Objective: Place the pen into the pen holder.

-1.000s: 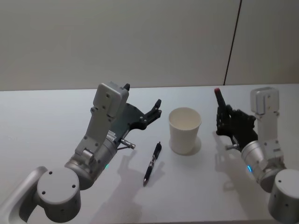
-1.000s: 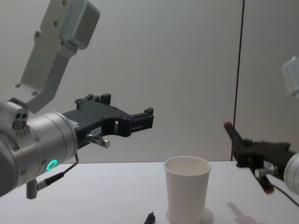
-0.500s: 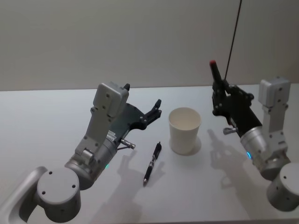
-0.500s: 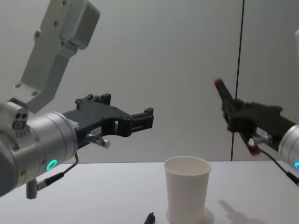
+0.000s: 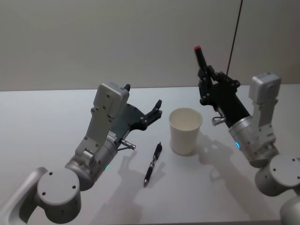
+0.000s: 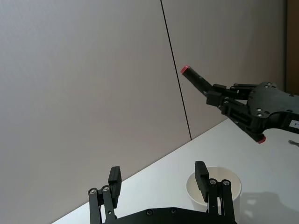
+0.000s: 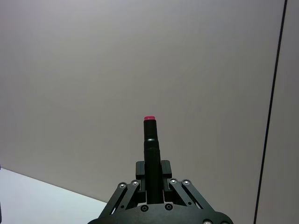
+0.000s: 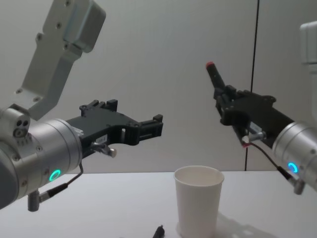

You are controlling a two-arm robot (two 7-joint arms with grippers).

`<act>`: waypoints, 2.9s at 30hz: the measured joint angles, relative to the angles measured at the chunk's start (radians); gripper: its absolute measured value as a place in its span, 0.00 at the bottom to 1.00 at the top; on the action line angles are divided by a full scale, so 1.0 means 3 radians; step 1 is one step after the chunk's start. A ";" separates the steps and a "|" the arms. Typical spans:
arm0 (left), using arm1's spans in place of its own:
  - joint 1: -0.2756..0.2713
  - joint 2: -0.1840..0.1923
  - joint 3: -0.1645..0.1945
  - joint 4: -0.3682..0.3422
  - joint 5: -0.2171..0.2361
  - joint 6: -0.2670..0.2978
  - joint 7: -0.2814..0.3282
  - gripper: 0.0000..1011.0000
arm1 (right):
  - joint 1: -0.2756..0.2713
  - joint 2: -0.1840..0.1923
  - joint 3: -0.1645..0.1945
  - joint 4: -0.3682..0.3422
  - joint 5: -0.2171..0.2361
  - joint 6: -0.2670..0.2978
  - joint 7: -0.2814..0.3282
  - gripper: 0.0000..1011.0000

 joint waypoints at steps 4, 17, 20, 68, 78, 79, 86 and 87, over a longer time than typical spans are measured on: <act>0.0000 0.0000 0.0000 0.0000 0.0000 0.0000 0.0000 0.99 | 0.0112 -0.0046 -0.0015 0.0215 -0.0028 -0.0143 0.0062 0.18; 0.0000 0.0000 0.0000 0.0000 0.0000 0.0000 0.0000 0.99 | 0.0384 -0.0164 -0.0053 0.0804 -0.0046 -0.0392 0.0206 0.18; 0.0000 0.0000 0.0000 0.0000 0.0000 0.0000 0.0000 0.99 | 0.0471 -0.0203 -0.0067 0.1003 -0.0027 -0.0453 0.0264 0.18; 0.0000 0.0000 0.0000 0.0000 0.0000 0.0000 0.0000 0.99 | 0.0828 -0.0390 -0.0068 0.1718 0.0246 -0.0704 0.0528 0.99; 0.0000 0.0000 0.0000 0.0000 0.0000 0.0000 0.0000 0.99 | 0.0491 -0.0275 -0.0026 0.0970 0.0293 -0.0227 0.0264 0.99; 0.0000 0.0000 0.0000 0.0000 0.0000 0.0000 0.0000 0.99 | 0.0464 -0.0265 -0.0021 0.0911 0.0296 -0.0187 0.0239 0.99; 0.0000 0.0000 0.0000 0.0000 0.0000 0.0000 0.0000 0.99 | 0.0209 -0.0171 0.0020 0.0348 0.0351 0.0226 -0.0017 0.99; 0.0000 0.0000 0.0000 0.0000 0.0000 0.0000 0.0000 0.99 | 0.0174 -0.0157 0.0026 0.0275 0.0357 0.0278 -0.0050 0.99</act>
